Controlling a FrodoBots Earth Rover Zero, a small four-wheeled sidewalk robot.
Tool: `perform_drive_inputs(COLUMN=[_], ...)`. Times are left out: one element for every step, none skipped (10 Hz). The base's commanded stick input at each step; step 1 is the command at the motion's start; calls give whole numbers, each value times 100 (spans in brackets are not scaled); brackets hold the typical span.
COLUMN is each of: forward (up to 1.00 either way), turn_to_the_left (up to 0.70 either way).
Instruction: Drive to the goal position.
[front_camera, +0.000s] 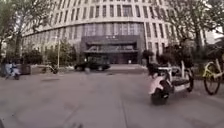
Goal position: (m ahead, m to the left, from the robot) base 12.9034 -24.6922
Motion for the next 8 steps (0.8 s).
perform_drive_inputs(forward=[100,100,100,100,100,100,100,100], turn_to_the_left=[0,-16,-37,-38,-38,-38,-38,-38])
